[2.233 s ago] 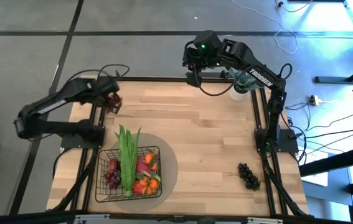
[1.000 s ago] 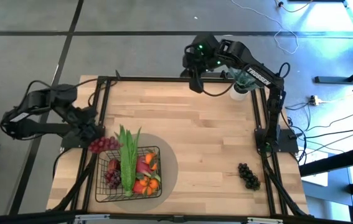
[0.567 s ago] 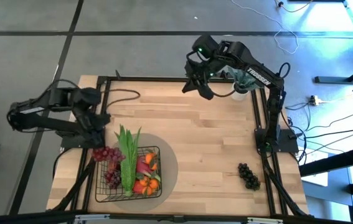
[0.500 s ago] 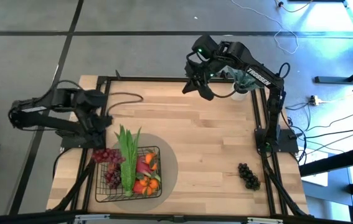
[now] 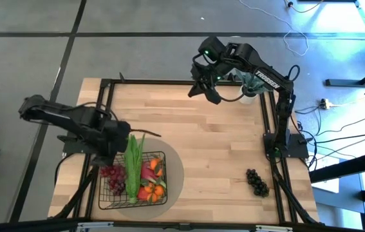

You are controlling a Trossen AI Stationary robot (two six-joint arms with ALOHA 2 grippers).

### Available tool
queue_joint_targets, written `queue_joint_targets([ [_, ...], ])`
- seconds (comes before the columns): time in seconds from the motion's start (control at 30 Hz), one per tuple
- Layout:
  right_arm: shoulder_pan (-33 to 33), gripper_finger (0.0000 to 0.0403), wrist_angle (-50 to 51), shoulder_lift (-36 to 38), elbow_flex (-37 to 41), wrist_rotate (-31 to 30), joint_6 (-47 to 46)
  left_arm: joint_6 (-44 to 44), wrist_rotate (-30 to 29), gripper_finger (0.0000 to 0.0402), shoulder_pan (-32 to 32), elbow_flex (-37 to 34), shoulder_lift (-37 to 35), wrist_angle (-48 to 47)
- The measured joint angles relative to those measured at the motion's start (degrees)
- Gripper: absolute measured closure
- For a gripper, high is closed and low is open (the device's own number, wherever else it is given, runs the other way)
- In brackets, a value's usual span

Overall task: Build produce basket
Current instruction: Put the violet grapes into the black wire basket, then put the black grapes into the black wire basket

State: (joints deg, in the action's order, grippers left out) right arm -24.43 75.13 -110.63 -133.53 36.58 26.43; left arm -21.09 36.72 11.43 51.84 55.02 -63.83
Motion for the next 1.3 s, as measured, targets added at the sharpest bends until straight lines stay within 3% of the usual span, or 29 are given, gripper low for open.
queue_joint_targets([
  [0.13,0.0,0.0403,-1.0,0.0,0.0,-0.2,0.0,-4.1,-6.2,0.0401,1.0,-0.9,2.0,-0.1],
  [0.37,0.0,0.0403,-1.2,0.0,0.0,-2.4,0.0,-6.1,-8.3,0.0397,1.0,-1.1,5.4,-0.7],
  [0.73,0.4,0.0403,-0.9,0.1,0.0,-2.5,0.6,-8.3,-8.9,0.0325,1.0,-1.1,7.0,-1.8],
  [1.1,5.9,0.0403,3.4,3.6,-0.1,-7.7,4.0,-13.2,-17.8,0.0321,1.0,-1.1,0.3,-5.6],
  [1.3,10.7,0.0403,12.6,4.7,-0.1,-12.2,-3.3,-16.4,-21.8,0.0321,1.0,-1.1,-4.4,-5.6],
])
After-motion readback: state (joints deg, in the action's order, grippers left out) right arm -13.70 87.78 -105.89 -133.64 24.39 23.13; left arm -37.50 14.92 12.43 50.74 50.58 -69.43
